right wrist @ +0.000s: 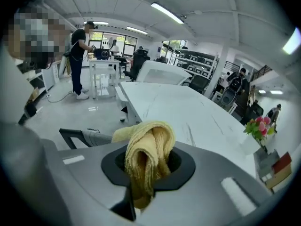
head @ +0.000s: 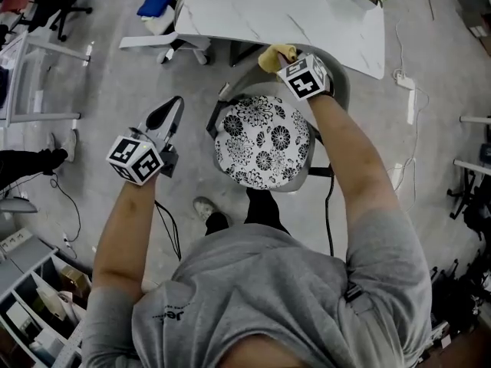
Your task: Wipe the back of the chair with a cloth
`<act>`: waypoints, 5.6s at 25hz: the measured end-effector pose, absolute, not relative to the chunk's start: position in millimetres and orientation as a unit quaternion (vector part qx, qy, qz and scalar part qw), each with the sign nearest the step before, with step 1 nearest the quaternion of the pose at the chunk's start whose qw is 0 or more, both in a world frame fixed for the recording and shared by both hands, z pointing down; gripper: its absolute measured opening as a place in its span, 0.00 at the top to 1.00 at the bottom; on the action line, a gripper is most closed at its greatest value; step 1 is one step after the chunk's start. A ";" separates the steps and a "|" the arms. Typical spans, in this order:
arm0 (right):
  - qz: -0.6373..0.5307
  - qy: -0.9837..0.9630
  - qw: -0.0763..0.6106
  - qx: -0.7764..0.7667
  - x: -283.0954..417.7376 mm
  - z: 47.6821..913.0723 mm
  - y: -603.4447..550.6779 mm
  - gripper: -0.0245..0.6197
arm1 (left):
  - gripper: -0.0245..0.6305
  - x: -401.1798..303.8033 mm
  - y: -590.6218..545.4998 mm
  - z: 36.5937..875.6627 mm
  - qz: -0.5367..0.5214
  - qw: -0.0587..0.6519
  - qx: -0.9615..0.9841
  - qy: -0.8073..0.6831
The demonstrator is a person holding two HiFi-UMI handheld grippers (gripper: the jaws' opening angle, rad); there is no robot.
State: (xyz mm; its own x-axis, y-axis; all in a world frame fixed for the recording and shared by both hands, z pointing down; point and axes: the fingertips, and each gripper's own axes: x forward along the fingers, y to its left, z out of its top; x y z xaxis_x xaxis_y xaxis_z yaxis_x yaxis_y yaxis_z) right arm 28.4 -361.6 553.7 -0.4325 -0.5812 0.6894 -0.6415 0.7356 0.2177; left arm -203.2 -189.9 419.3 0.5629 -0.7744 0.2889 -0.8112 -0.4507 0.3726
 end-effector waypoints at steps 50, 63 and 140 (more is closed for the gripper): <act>-0.152 -0.810 0.475 0.308 5.0 591.1 -345.9 0.88 | 0.87 -149.2 -191.6 456.3 0.055 0.263 0.882 -0.387; -0.282 -0.719 0.562 0.296 77.9 600.3 -346.1 0.88 | 0.87 -112.5 -198.7 464.2 0.058 0.267 0.891 -0.362; -0.272 -0.626 0.664 0.304 163.9 656.9 -313.9 0.88 | 0.87 -96.0 -193.9 503.6 0.082 0.277 0.913 -0.289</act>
